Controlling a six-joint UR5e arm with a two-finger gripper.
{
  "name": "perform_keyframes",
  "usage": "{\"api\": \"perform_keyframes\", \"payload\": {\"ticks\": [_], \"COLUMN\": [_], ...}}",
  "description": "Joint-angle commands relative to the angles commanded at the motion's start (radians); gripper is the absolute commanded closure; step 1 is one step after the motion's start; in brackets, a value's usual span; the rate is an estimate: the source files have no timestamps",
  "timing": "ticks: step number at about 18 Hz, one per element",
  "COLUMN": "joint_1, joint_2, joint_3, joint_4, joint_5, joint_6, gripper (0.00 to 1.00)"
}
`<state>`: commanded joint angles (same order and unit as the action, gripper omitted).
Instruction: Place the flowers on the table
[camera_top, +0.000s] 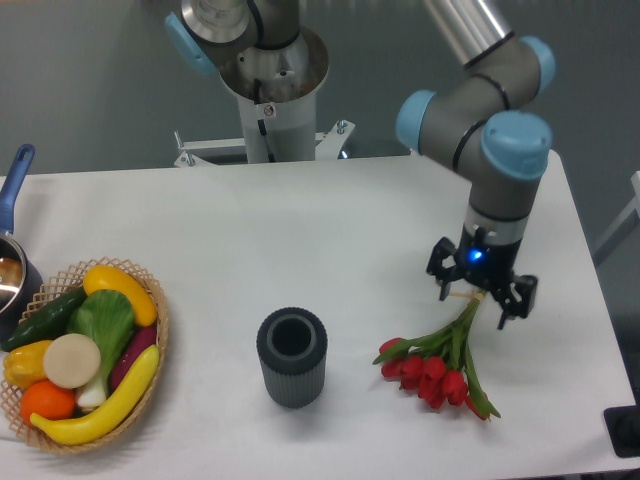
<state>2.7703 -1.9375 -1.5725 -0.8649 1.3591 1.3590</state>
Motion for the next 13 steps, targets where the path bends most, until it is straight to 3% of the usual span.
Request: {"api": "perform_keyframes", "payload": {"ticks": [6,9,13], "joint_1": [0.109,0.17,0.204], "joint_2": [0.07,0.112,0.141], "joint_3": [0.088,0.094,0.091], "joint_4": [-0.255,-0.324,-0.359], "joint_5": [0.0,0.0,-0.005], "joint_6": [0.297,0.4,0.451], "gripper": [0.0,0.0,0.0]}}
